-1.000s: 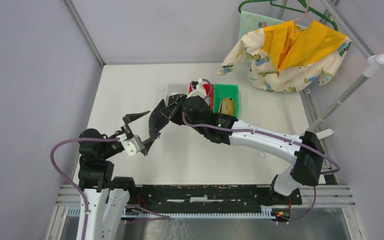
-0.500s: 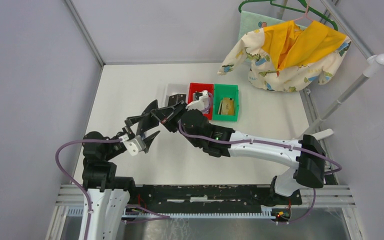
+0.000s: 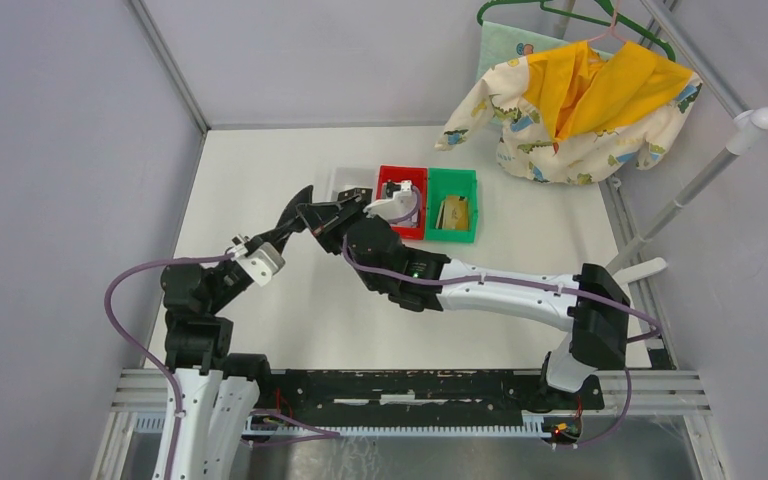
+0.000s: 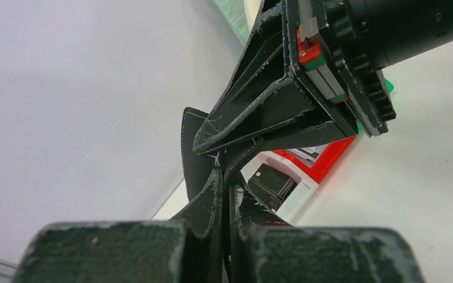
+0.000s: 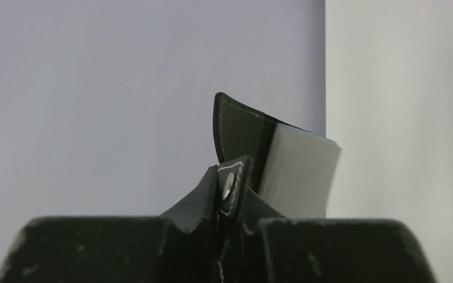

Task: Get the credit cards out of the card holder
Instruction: Remove the credit card from the card holder.

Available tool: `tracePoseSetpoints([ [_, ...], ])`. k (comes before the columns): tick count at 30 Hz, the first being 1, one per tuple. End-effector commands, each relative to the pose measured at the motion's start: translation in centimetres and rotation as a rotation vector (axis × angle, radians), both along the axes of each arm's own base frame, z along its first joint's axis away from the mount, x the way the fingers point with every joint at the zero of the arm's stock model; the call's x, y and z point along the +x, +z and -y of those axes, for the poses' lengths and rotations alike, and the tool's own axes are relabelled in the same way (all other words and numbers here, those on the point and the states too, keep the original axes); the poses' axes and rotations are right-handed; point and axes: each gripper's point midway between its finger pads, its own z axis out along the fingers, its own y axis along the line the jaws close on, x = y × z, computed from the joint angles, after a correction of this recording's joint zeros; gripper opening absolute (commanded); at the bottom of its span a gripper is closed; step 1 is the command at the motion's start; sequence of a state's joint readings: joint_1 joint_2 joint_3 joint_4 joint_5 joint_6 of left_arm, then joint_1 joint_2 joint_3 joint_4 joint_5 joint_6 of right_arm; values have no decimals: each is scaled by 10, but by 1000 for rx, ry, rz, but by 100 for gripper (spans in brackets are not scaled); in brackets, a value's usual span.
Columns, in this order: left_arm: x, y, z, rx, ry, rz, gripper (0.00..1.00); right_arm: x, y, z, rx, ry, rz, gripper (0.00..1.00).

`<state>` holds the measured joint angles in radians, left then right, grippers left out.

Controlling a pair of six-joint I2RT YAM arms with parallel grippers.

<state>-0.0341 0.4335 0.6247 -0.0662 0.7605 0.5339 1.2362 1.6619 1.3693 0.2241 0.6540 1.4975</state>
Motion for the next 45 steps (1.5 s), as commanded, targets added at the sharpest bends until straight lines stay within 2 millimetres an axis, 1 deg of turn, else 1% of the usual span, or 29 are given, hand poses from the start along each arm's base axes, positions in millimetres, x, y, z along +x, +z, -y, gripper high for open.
tracePoseSetpoints([
  [1, 8, 18, -6, -95, 50, -30, 2, -26, 70, 0, 135, 66, 181, 20],
  [3, 6, 21, -3, -139, 33, -73, 2, -29, 77, 8, 85, 90, 302, 29],
  [4, 4, 22, 1, -155, 10, -100, 2, -30, 77, 10, 38, 113, 373, 36],
  [7, -8, 25, 18, -188, -107, -210, 2, -42, 72, 19, -29, 276, 570, 51],
  [8, -13, 29, 24, -191, -153, -240, 2, -46, 67, 25, -49, 336, 623, 54],
  [9, -16, 32, 29, -202, -189, -274, 2, -48, 55, 33, -89, 389, 650, 60],
  [10, -20, 36, 34, -205, -230, -296, 2, -51, 43, 45, -132, 430, 682, 62],
  [11, -25, 41, 38, -202, -270, -315, 2, -53, 36, 57, -169, 451, 730, 65],
  [13, -33, 49, 46, -207, -341, -359, 2, -55, 14, 85, -290, 462, 794, 69],
  [14, -36, 54, 48, -208, -369, -376, 2, -58, 5, 96, -356, 466, 847, 71],
  [17, -42, 70, 55, -229, -441, -426, 2, -58, -22, 127, -518, 415, 918, 78],
  [20, -44, 89, 59, -255, -489, -456, 2, -60, -35, 146, -575, 364, 982, 81],
  [22, -43, 103, 61, -275, -520, -480, 2, -62, -38, 147, -593, 367, 1029, 84],
  [24, -45, 116, 64, -301, -557, -508, 2, -68, -32, 141, -576, 392, 1091, 86],
  [26, -45, 120, 67, -316, -593, -561, 2, -74, -19, 135, -541, 405, 1159, 86],
  [29, -50, 119, 72, -320, -634, -622, 2, -83, 9, 131, -447, 392, 1254, 88],
  [31, -58, 118, 74, -312, -661, -640, 2, -94, 29, 127, -359, 399, 1324, 88],
  [33, -65, 118, 76, -303, -683, -653, 2, -101, 49, 127, -281, 376, 1383, 89],
  [34, -68, 119, 76, -299, -690, -657, 2, -102, 55, 128, -260, 359, 1400, 89],
  [35, -71, 119, 76, -295, -696, -662, 2, -99, 59, 128, -255, 339, 1403, 89],
  [38, -80, 122, 77, -279, -720, -681, 2, -85, 62, 122, -299, 313, 1396, 89],
  [39, -84, 124, 77, -272, -728, -684, 2, -83, 64, 122, -295, 306, 1398, 89],
  [42, -91, 123, 76, -261, -734, -702, 2, -90, 80, 123, -217, 298, 1435, 88],
  [45, -95, 121, 76, -259, -733, -717, 2, -103, 96, 117, -124, 346, 1493, 81],
])
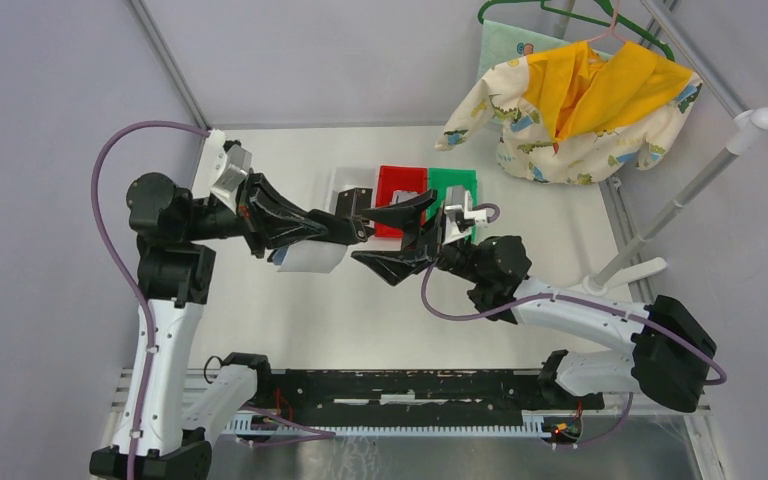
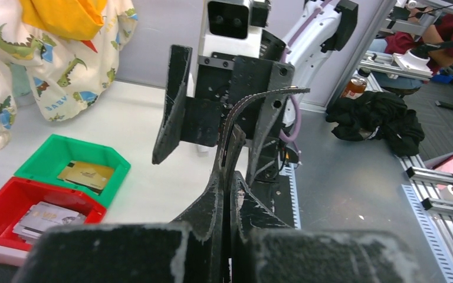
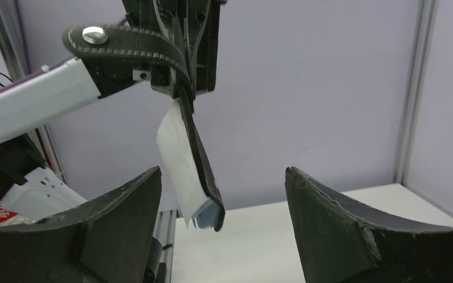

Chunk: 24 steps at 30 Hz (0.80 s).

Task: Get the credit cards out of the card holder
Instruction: Remove the credit card from the card holder.

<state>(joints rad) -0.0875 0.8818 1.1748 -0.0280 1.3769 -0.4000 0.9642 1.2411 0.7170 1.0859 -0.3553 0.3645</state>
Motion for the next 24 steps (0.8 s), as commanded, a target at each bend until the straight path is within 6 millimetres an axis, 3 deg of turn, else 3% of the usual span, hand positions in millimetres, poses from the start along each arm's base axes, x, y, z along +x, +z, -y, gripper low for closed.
tracePoseSetpoints([
  [1, -23, 9, 0, 14, -46, 8, 2, -25, 56, 1, 155, 142, 105, 78],
  [5, -26, 9, -1, 17, -46, -10, 2, -33, 61, -7, 164, 233, 95, 57],
  [7, -26, 10, -1, 20, -37, -2, 2, -35, 59, -10, 149, 254, 93, 38],
  [9, -26, 10, -2, 27, -23, 15, 2, -32, 53, -14, 94, 244, 77, 13],
  [10, -24, 10, -2, 33, -7, 24, 11, -26, 46, -19, 33, 224, 59, 2],
  [12, -19, 2, -5, 66, 42, 37, 43, -16, 35, -31, -107, 190, 40, 0],
  [15, -10, -26, -14, 186, 112, 172, 61, -7, 26, -44, -317, 178, 46, 0],
  [18, 7, -58, -26, 321, 172, 178, 63, 2, 11, -48, -497, 160, 39, 0],
  [21, -11, -102, -35, 457, 62, 123, 62, 4, 5, -46, -593, 162, 31, 0],
  [24, -10, -119, -39, 507, 40, 98, 51, 3, 3, -46, -650, 181, 48, 0],
])
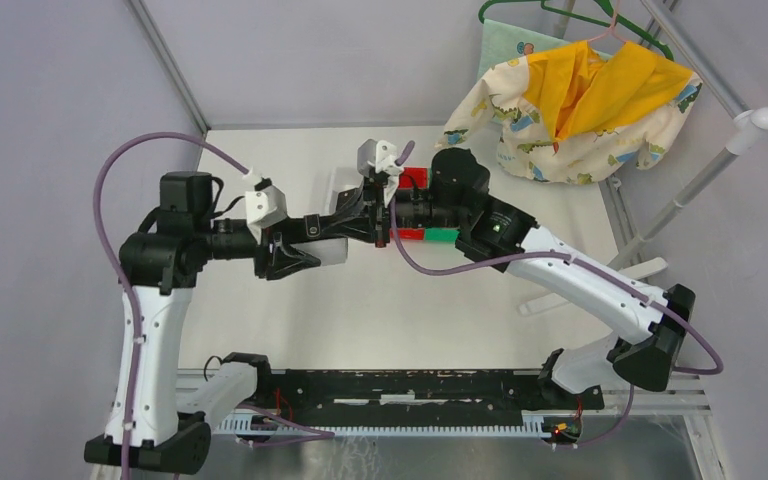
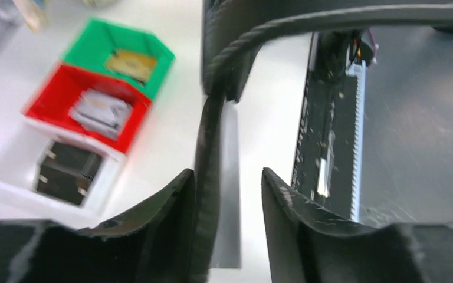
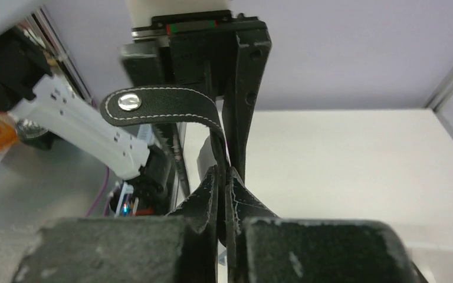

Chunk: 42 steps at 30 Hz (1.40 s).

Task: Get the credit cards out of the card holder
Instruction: Remove the credit card from the card holder.

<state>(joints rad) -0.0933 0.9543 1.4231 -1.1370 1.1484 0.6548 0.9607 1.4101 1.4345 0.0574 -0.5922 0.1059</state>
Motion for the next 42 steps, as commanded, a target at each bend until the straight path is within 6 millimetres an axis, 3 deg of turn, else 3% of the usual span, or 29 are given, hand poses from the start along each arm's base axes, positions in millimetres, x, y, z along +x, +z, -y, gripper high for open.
tracePoseSetpoints([
  [1, -13, -49, -15, 183, -71, -33, 45, -3, -31, 7, -205, 37, 16, 0],
  [4, -17, -40, -12, 154, -88, -14, 36, -4, -36, 7, -240, 46, 13, 0],
  [10, -24, -30, -4, 82, -119, -40, 39, -4, -40, 8, -256, 40, 11, 0],
  [13, -25, -31, -2, 67, -128, -50, 36, -4, -39, 8, -253, 42, 11, 0],
  [15, -24, -29, -1, 56, -131, -50, 30, -5, -39, 8, -254, 45, 11, 0],
  [19, -11, -24, 3, 14, -101, -52, 2, -9, -39, 4, -247, 67, 5, 0],
  [20, -8, -22, 4, 5, -90, -51, 2, -10, -40, 3, -248, 74, 1, 0],
  [23, -4, -14, 6, -30, -67, -44, 2, -9, -43, 4, -248, 70, 1, 19],
  [24, -3, -9, 7, -44, -57, -41, 2, -7, -43, 7, -243, 58, 5, 32],
  [26, -4, 5, 9, -75, -52, -35, 2, -1, -40, 20, -208, 20, 18, 57],
  [29, -12, 26, 13, -118, -87, -29, 2, 5, -44, 45, -104, -24, 33, 78],
  [36, -28, 54, 16, -163, -143, -7, 2, 6, -62, 86, -16, -32, 57, 86],
  [42, -38, 60, 16, -175, -163, 6, 2, 19, -72, 97, -19, -29, 80, 85],
])
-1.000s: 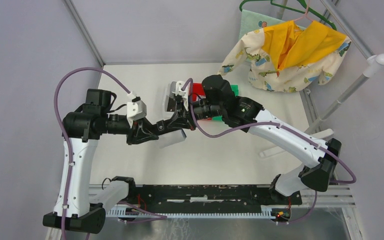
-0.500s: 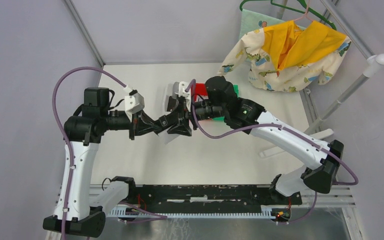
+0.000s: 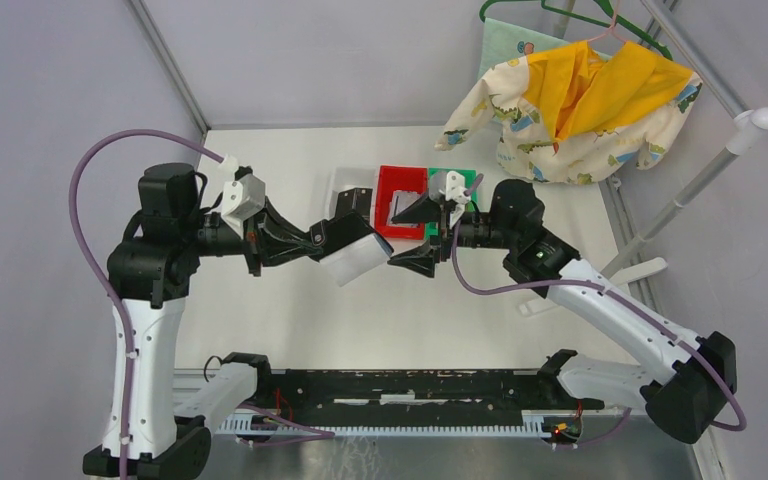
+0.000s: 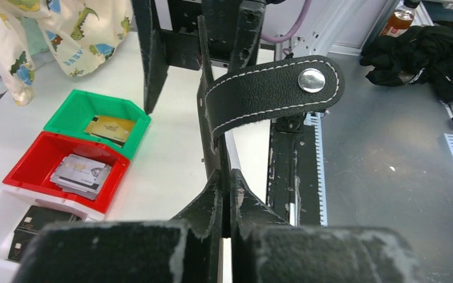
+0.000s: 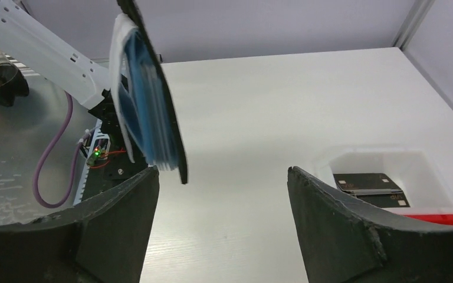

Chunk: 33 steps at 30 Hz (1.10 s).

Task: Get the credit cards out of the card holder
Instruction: Remove the credit card from the card holder.

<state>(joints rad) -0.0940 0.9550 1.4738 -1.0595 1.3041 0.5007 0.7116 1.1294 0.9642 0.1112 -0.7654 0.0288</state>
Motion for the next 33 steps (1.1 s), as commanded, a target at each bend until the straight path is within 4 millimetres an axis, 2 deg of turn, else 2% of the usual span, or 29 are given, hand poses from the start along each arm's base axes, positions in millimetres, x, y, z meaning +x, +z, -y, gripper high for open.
tracePoseSetpoints([
  [1, -18, 24, 4, -52, -64, 36, 2, 0, 26, 1, 89, 49, 90, 84],
  [8, -24, 29, 4, -60, -75, 44, 2, -11, 38, -8, 186, 138, 48, 82],
  [14, -27, 35, 4, -70, -88, 43, 2, -12, 42, -9, 214, 136, 57, 78],
  [29, -29, 41, 6, -89, -109, 14, 2, -36, 90, -37, 337, 177, 149, 68],
  [33, -29, 41, 6, -92, -110, 8, 2, -44, 110, -41, 382, 203, 165, 55],
])
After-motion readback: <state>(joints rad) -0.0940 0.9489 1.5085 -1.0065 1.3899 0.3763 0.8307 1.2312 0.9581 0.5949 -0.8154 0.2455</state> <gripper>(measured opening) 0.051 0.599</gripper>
